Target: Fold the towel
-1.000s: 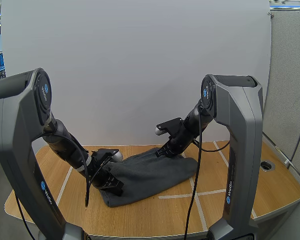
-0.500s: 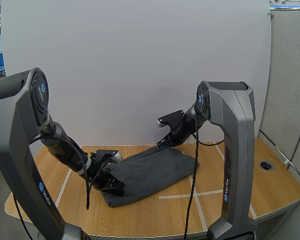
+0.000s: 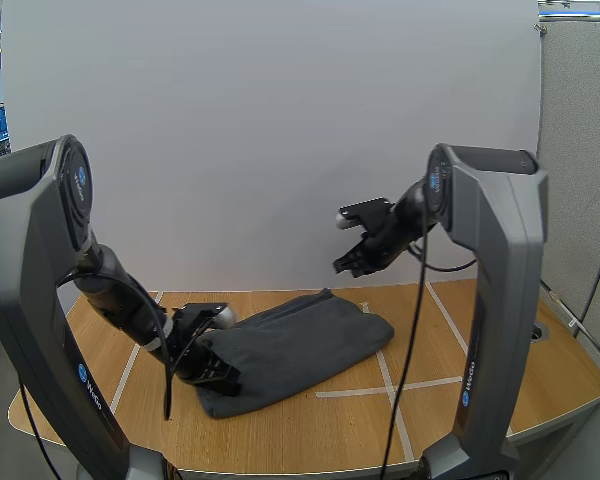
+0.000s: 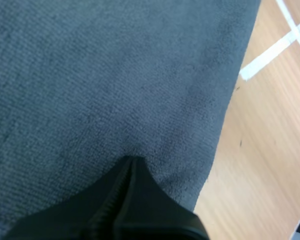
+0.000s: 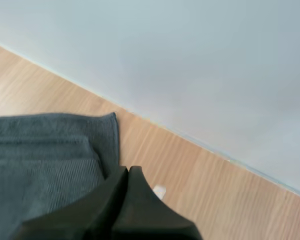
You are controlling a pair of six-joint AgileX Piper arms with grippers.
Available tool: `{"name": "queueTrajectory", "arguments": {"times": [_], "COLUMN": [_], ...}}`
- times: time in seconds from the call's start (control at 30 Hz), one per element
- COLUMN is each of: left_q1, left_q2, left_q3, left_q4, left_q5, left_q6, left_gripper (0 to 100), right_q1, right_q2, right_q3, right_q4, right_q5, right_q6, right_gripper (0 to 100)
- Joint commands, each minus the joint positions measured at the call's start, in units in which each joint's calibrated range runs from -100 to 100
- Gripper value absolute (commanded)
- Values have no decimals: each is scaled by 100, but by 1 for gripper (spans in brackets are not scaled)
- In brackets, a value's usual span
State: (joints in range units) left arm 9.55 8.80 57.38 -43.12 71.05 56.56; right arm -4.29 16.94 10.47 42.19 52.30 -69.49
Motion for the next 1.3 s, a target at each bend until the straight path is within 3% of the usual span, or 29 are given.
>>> {"name": "queueTrajectory", "arguments": {"times": [0.0,0.17,0.37,0.6,1.0,1.27], "left_q1": [524,685,685,685,685,685], "left_q2": [361,361,361,361,361,361], "left_q3": [-11,-369,-414,-414,-414,-426], "left_q4": [2255,2268,2245,2234,2234,2244], "left_q5": [-1742,-1257,-1143,-1143,-1251,-1670], "left_q6": [11,11,11,-11,-25,-6], "left_gripper": [0,0,0,0,0,0], "right_q1": [-123,-86,181,498,491,300], "right_q2": [-455,-765,-810,-798,-738,-763], "right_q3": [203,877,1613,1718,2493,3135], "right_q4": [-210,-87,-74,-74,-744,-1010], "right_q5": [1555,2105,1780,1440,318,240], "right_q6": [20,-127,-242,-242,-239,-239], "right_gripper": [0,0,0,0,0,0]}}
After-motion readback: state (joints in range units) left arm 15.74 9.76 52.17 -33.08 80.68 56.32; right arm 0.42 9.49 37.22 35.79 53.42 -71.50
